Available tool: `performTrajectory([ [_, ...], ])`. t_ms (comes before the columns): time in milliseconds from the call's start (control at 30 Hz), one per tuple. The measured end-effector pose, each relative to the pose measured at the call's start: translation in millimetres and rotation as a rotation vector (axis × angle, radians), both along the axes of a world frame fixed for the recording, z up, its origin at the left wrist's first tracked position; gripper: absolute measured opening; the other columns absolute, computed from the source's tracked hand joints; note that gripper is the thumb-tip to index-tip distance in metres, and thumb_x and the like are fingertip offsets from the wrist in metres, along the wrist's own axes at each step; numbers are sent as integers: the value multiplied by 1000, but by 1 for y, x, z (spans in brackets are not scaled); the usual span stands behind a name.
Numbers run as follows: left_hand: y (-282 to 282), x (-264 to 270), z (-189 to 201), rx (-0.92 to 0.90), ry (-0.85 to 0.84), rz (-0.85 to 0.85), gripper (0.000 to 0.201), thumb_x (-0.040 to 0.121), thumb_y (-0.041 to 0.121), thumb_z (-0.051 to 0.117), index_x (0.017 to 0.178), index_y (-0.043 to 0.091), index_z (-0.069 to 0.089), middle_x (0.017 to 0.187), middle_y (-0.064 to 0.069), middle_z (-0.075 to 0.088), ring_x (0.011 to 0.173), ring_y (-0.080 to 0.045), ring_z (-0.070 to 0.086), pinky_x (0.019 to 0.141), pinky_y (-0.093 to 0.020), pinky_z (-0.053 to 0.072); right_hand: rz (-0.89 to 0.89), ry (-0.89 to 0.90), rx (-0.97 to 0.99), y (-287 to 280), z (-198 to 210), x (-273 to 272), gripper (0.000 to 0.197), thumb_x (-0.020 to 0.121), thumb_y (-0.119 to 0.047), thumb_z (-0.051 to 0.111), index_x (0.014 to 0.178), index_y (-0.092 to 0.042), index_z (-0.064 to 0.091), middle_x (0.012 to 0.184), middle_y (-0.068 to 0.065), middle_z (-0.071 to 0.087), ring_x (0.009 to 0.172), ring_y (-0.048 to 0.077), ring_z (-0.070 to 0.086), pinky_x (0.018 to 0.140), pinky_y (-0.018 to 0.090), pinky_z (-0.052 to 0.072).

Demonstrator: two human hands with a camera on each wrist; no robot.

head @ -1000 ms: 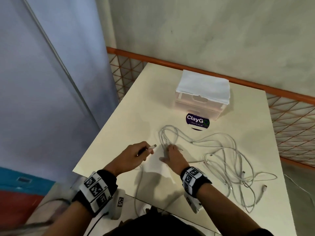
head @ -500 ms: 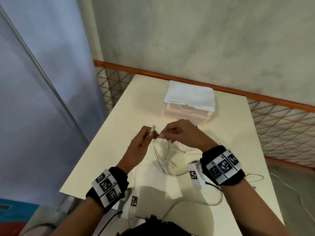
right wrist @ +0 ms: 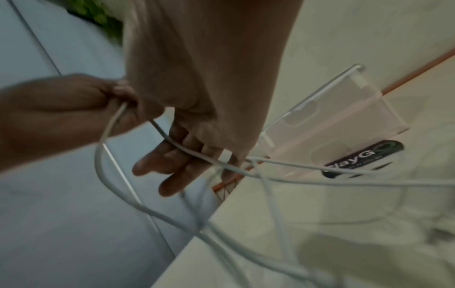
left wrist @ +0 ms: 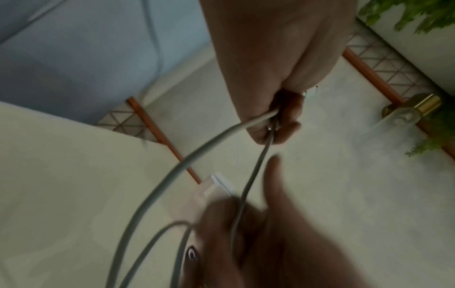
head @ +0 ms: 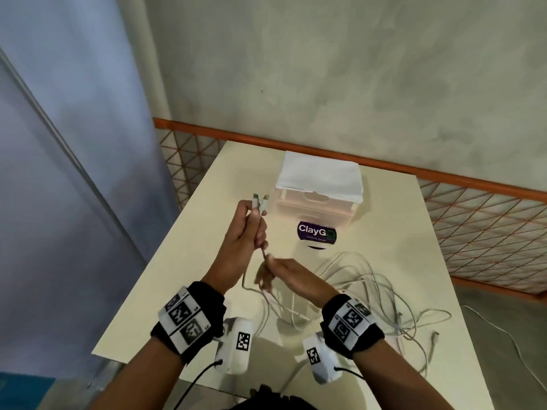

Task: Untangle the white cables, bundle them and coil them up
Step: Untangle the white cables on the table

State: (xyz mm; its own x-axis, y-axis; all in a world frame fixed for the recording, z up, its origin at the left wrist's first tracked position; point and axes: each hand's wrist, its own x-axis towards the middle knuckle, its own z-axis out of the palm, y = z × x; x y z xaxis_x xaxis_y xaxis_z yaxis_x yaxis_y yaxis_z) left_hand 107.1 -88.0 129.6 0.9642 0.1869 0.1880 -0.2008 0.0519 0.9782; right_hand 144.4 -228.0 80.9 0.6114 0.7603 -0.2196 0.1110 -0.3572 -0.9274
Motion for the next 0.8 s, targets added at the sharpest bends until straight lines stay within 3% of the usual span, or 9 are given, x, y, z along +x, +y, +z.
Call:
performTrajectory([
  [100, 23, 4, 9, 11, -44, 128, 21, 103, 27, 28, 90, 17, 42, 59, 13, 35, 51, -4, 26, 48, -18, 26, -27, -100, -101, -24, -25, 12, 33, 97, -38, 41, 70, -27, 58, 66, -11, 57, 64, 9, 54, 72, 24, 44],
  [300, 62, 4, 5, 48, -74, 328, 22, 102, 29, 32, 85, 24, 45, 56, 16, 39, 47, -1, 28, 45, -14, 28, -131, -212, -427, -101, -47, 52, 34, 98, -33, 42, 66, -21, 47, 62, -5, 51, 61, 10, 49, 59, 13, 39],
  [400, 51, 5, -9, 222, 10, 277, 29, 89, 41, 53, 91, 12, 54, 63, 7, 40, 56, -8, 33, 54, -23, 32, -102, -265, -393, -98, -32, 54, 31, 98, -29, 43, 71, -17, 52, 59, -4, 48, 59, 12, 46, 55, 12, 38],
  [500, 21, 11, -26, 389, 102, 28, 28, 77, 25, 75, 101, 16, 65, 50, 13, 32, 50, -3, 27, 49, -17, 25, -35, -365, -305, -71, -5, 49, 29, 93, -28, 54, 75, -7, 60, 57, -6, 44, 52, 4, 43, 54, 15, 35],
  [567, 3, 14, -36, 464, 164, -104, 27, 78, 23, 76, 101, 14, 67, 50, 11, 32, 47, -4, 29, 49, -17, 24, -32, -407, -241, -54, 16, 46, 25, 91, -26, 58, 83, -2, 57, 57, -6, 46, 48, 2, 45, 52, 15, 35],
  [633, -8, 16, -41, 539, 203, -183, 19, 84, 25, 69, 88, 7, 66, 56, -3, 49, 53, -8, 38, 54, -21, 30, -83, -367, -168, -47, 33, 47, 25, 88, -27, 61, 90, -6, 48, 56, -2, 52, 47, 5, 46, 51, 17, 39],
  [667, -9, 17, -43, 547, 206, -189, 21, 87, 26, 65, 84, 5, 65, 64, -13, 58, 58, -18, 45, 58, -24, 33, -108, -342, -133, -47, 40, 48, 27, 87, -27, 64, 91, -7, 45, 57, 0, 54, 48, 8, 47, 52, 19, 40],
  [733, -7, 21, -39, 537, 178, -104, 22, 89, 28, 62, 79, 8, 62, 73, -17, 65, 66, -32, 53, 60, -26, 37, -123, -289, -103, -53, 48, 53, 30, 84, -27, 67, 89, -7, 45, 62, 4, 55, 54, 13, 48, 53, 19, 41],
  [800, 0, 24, -28, 572, 74, 55, 25, 87, 33, 60, 77, 10, 62, 69, -12, 67, 62, -25, 56, 59, -23, 39, -121, -238, -142, -68, 41, 60, 26, 86, -25, 65, 83, -6, 47, 64, -3, 56, 56, 11, 46, 55, 16, 40],
])
